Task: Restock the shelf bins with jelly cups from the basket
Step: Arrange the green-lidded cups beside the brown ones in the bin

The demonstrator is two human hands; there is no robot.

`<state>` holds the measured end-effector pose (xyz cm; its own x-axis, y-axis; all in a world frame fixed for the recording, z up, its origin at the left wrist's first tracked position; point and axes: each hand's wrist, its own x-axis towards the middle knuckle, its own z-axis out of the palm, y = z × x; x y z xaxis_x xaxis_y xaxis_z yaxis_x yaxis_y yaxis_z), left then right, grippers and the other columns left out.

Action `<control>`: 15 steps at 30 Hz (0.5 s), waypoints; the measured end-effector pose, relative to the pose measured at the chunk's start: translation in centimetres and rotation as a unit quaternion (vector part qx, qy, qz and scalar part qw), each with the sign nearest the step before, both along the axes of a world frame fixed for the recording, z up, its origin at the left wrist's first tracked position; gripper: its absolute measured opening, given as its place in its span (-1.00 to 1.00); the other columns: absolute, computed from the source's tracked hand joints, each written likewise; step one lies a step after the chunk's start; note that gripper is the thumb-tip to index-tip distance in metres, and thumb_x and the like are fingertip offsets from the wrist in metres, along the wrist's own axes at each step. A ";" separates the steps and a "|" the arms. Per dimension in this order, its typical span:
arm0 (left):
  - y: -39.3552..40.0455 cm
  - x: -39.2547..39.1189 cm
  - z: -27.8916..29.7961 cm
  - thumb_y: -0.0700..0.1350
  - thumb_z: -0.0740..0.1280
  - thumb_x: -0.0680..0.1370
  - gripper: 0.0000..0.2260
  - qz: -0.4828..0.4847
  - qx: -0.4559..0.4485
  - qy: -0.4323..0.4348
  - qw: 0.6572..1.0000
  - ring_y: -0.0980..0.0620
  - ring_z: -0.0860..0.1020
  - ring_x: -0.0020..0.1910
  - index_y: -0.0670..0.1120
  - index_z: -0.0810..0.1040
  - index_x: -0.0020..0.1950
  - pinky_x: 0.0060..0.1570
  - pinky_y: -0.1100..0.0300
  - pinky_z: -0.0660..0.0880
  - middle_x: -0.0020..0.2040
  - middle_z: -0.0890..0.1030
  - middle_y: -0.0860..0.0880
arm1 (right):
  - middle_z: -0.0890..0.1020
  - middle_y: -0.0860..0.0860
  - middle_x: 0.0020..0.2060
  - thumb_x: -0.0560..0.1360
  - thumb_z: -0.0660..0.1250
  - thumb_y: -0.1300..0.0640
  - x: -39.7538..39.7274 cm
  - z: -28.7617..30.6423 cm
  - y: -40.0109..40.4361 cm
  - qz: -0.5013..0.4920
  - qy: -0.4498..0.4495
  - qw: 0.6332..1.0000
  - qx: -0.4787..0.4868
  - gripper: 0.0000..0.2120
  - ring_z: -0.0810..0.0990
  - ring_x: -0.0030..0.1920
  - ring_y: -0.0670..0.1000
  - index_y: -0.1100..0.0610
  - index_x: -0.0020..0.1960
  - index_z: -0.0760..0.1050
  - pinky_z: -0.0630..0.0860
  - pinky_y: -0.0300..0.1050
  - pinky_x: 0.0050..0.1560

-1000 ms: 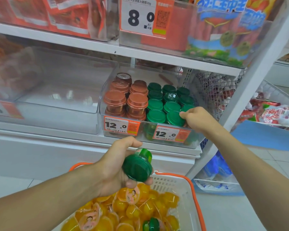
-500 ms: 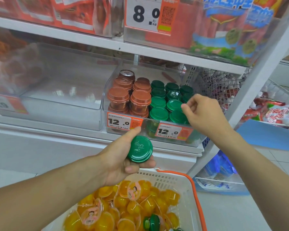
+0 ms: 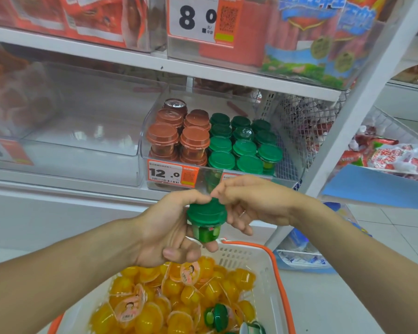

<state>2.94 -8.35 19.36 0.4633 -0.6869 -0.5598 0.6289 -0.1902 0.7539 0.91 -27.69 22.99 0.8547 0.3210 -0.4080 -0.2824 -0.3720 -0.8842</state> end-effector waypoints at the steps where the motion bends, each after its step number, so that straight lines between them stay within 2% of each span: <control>1: 0.0 -0.1 -0.1 0.17 0.28 0.45 -0.52 -0.005 0.006 -0.010 1.000 -0.07 0.39 -0.63 -0.19 0.57 0.14 -0.56 0.30 -0.01 -0.27 0.57 -0.29 | 0.56 0.14 -0.39 0.57 0.25 0.21 0.0 0.1 -0.2 0.010 0.023 1.000 0.008 -0.86 0.49 -0.49 0.03 0.26 0.08 0.45 0.48 -0.17 -0.50; 5: 0.1 -0.5 -0.2 0.29 0.24 0.48 -0.48 -0.042 0.075 -0.080 0.993 0.05 0.26 -0.59 -0.13 0.57 0.13 -0.56 0.29 0.01 -0.38 0.48 -0.09 | 0.61 0.14 -0.33 0.47 0.44 -0.03 -0.2 0.3 -0.6 0.040 0.053 0.998 0.023 -0.75 0.57 -0.38 0.05 0.14 -0.22 0.57 0.56 -0.14 -0.39; 8: 0.0 -0.2 -0.3 0.40 0.20 0.42 -0.36 -0.061 0.084 -0.076 0.992 0.06 0.19 -0.57 -0.14 0.59 0.10 -0.56 0.30 0.02 -0.43 0.38 -0.04 | 0.63 0.10 -0.32 0.41 0.44 0.05 -0.2 -0.2 -0.7 0.026 0.061 0.996 0.063 -0.77 0.60 -0.35 0.01 0.16 -0.04 0.52 0.60 -0.15 -0.33; 11: 0.0 0.2 -0.4 0.45 0.07 0.49 -0.25 -0.035 0.040 -0.046 0.998 0.01 0.24 -0.55 -0.19 0.57 0.17 -0.56 0.29 0.05 -0.38 0.42 -0.10 | 0.62 0.11 -0.35 0.40 0.44 0.17 -0.1 0.4 -1.5 0.006 0.057 0.996 0.064 -0.72 0.59 -0.40 -0.02 0.23 0.06 0.50 0.59 -0.19 -0.36; 13: 0.2 0.4 -0.5 0.41 0.05 0.53 -0.27 -0.005 0.024 -0.044 0.999 -0.04 0.32 -0.51 -0.20 0.52 0.25 -0.58 0.29 0.09 -0.31 0.47 -0.15 | 0.61 0.18 -0.31 0.38 0.46 0.20 0.1 2.0 -2.8 -0.045 0.004 0.999 0.024 -0.72 0.59 -0.40 0.01 0.27 0.04 0.54 0.60 -0.17 -0.37; 15: 0.5 0.7 -0.6 0.36 0.07 0.56 -0.32 0.025 0.035 -0.054 0.998 -0.06 0.35 -0.49 -0.22 0.53 0.24 -0.56 0.28 0.10 -0.29 0.49 -0.17 | 0.60 0.26 -0.28 0.43 0.46 0.26 0.2 4.2 -4.6 -0.128 -0.093 0.987 -0.041 -0.80 0.60 -0.41 0.05 0.28 0.02 0.54 0.63 -0.13 -0.36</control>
